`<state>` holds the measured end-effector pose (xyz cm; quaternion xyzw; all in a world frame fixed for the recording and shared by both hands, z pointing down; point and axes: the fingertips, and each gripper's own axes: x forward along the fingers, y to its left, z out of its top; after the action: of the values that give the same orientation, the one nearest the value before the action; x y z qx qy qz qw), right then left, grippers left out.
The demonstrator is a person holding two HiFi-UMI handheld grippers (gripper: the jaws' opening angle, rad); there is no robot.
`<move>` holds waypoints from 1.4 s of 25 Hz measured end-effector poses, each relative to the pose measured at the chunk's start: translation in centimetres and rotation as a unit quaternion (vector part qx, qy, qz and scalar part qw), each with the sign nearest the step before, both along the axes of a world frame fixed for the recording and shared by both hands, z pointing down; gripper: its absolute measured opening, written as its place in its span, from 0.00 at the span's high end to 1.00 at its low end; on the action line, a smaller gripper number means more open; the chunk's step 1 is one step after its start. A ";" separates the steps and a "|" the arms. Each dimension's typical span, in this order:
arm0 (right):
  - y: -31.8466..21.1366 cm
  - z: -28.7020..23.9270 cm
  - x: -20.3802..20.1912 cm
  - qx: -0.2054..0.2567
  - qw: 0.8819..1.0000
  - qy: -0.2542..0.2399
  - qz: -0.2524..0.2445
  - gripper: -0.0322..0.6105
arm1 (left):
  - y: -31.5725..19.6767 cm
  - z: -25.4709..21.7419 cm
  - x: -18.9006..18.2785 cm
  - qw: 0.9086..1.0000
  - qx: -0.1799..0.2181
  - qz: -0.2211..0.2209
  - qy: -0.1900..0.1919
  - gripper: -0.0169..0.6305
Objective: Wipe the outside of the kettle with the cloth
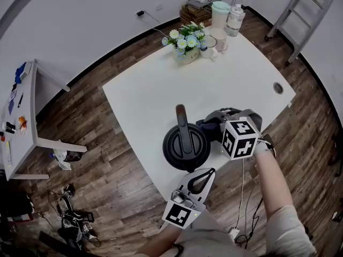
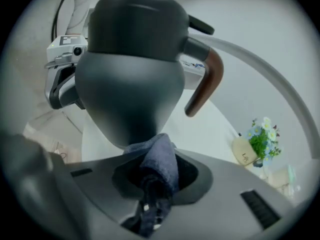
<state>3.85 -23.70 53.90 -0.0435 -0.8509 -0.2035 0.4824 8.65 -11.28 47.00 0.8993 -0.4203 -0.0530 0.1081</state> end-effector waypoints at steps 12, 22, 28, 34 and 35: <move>0.4 -0.4 1.5 -0.058 0.997 0.047 -0.027 0.84 | 1.7 0.4 -1.9 1.000 0.008 -0.003 -0.025 0.96; -1.6 -20.9 -4.1 0.121 0.988 -0.012 -0.098 0.84 | 0.6 -2.0 -14.4 0.987 0.006 -0.146 -0.064 0.96; -2.9 -17.1 -9.0 0.116 0.982 0.053 -0.141 0.84 | 0.0 -4.4 -17.1 0.981 0.040 -0.177 -0.064 0.96; -3.6 -13.2 -12.7 0.064 0.984 0.065 -0.150 0.84 | -0.2 -2.4 -18.3 0.980 0.015 -0.192 -0.051 0.96; -3.6 -12.8 -13.0 0.064 0.984 0.069 -0.154 0.84 | -0.3 -2.1 -18.5 0.980 0.010 -0.194 -0.049 0.96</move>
<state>-9.20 -27.29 41.12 -0.1569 -0.7840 -0.3262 0.5043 -9.87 -11.60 44.91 0.8030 -0.5915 -0.0324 0.0661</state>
